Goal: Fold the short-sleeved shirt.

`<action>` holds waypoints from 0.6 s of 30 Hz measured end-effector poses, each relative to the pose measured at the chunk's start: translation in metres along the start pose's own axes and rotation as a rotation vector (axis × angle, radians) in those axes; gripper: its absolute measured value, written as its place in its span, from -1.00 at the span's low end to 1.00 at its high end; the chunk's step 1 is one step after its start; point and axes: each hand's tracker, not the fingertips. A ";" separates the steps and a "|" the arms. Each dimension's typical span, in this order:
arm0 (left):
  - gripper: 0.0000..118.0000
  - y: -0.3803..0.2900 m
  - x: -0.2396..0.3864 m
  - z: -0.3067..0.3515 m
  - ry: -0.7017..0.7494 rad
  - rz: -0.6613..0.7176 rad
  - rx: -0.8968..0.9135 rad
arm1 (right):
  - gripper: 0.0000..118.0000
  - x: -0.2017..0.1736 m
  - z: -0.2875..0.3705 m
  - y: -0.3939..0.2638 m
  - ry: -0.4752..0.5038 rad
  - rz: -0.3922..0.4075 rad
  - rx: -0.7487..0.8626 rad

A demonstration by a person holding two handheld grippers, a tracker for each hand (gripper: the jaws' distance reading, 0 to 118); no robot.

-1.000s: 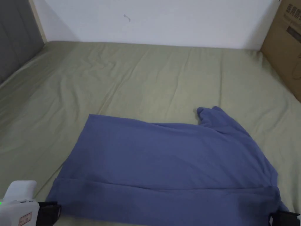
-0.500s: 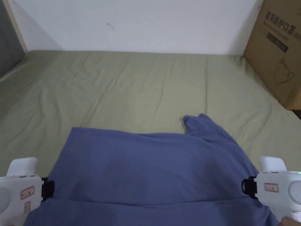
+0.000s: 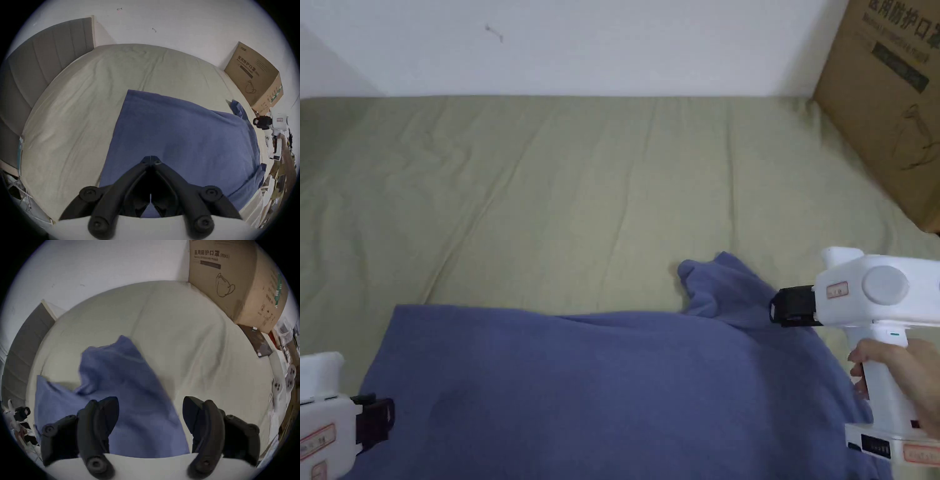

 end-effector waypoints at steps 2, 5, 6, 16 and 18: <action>-1.00 0.001 0.000 -0.009 -0.003 0.012 -0.012 | 0.44 0.004 -0.012 0.003 -0.006 -0.001 -0.016; -1.00 0.002 0.001 -0.019 -0.007 0.009 -0.036 | 0.44 0.010 -0.030 0.002 -0.029 0.003 -0.051; -1.00 0.002 0.002 -0.021 -0.006 0.004 -0.045 | 0.43 0.010 -0.036 -0.001 -0.028 0.014 -0.078; -1.00 0.011 0.004 -0.029 0.007 -0.036 -0.062 | -1.00 -0.009 -0.026 -0.002 -0.035 0.088 -0.051; -1.00 0.020 0.003 -0.031 0.012 -0.036 -0.051 | -1.00 -0.008 -0.025 -0.001 -0.039 0.060 -0.026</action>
